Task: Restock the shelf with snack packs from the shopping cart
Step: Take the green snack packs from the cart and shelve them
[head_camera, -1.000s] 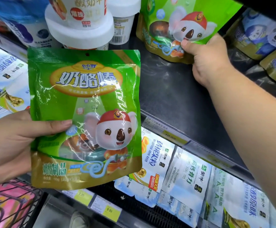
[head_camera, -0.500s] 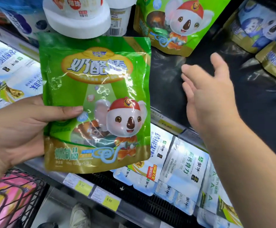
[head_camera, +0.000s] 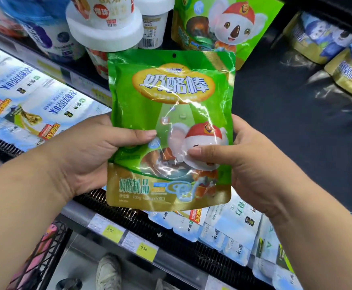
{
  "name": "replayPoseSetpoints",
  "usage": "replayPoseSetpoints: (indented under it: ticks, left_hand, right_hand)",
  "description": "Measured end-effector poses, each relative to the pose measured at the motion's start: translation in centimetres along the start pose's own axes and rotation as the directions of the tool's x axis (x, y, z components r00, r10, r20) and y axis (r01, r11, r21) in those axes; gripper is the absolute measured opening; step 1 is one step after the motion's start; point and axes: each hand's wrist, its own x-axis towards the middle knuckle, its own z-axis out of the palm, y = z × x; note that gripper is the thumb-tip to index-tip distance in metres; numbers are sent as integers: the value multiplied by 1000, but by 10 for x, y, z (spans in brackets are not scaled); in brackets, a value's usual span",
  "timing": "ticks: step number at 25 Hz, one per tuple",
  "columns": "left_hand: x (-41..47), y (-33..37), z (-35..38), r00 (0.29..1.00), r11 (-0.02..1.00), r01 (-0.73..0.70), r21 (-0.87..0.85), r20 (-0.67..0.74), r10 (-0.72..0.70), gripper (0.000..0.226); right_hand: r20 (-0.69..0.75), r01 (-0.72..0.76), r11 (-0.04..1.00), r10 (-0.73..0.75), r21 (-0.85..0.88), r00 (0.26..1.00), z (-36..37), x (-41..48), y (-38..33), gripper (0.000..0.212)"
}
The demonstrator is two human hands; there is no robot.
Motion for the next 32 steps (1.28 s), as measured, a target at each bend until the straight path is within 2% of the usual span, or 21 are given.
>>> replayPoseSetpoints:
  ticks: [3,6,8,10,12,15,18,20,25,27,29,32]
  left_hand:
    - [4,11,27,999,999,-29,28,-33,30,53]
    - [4,31,60,998,997,-43,-56,-38,41,50]
    - [10,45,73,989,993,-93,-69,-126,83,53]
    - [18,55,76,971,989,-145,-36,-199,135,54]
    - [26,60,76,949,982,-190,11,-253,187,47]
    - [40,61,70,872,947,-303,108,-368,322,43]
    - [50,59,68,793,904,-362,225,-435,426,60]
    - [55,56,69,748,872,-343,350,-459,478,70]
    - [66,49,74,633,739,-230,633,-479,608,100]
    - [64,43,84,591,693,-164,702,-492,639,104]
    - [63,37,90,545,636,-122,762,-483,685,101]
    - [66,37,87,572,662,-137,737,-487,660,98]
  right_hand:
    - [-27,14,1000,-14,9,1000,-11,-6,-2,63]
    - [-54,85,996,-84,22,995,-19,-11,-13,60]
    - [-91,136,990,-131,45,987,-24,-7,-22,56]
    - [-125,194,978,-184,74,975,-27,2,-31,62]
    - [-155,266,960,-252,82,955,-28,16,-38,64]
    - [-223,381,921,-356,79,907,-28,38,-43,62]
    - [-281,459,887,-428,52,859,-25,54,-46,43]
    - [-289,532,847,-506,10,812,-23,62,-47,38]
    - [-305,662,738,-666,-133,681,-18,81,-41,45]
    - [-286,654,734,-676,-182,679,-18,82,-32,53]
    - [-294,579,773,-634,-260,715,-19,78,-24,58]
    - [-389,388,791,-583,-473,713,-19,68,-14,54]
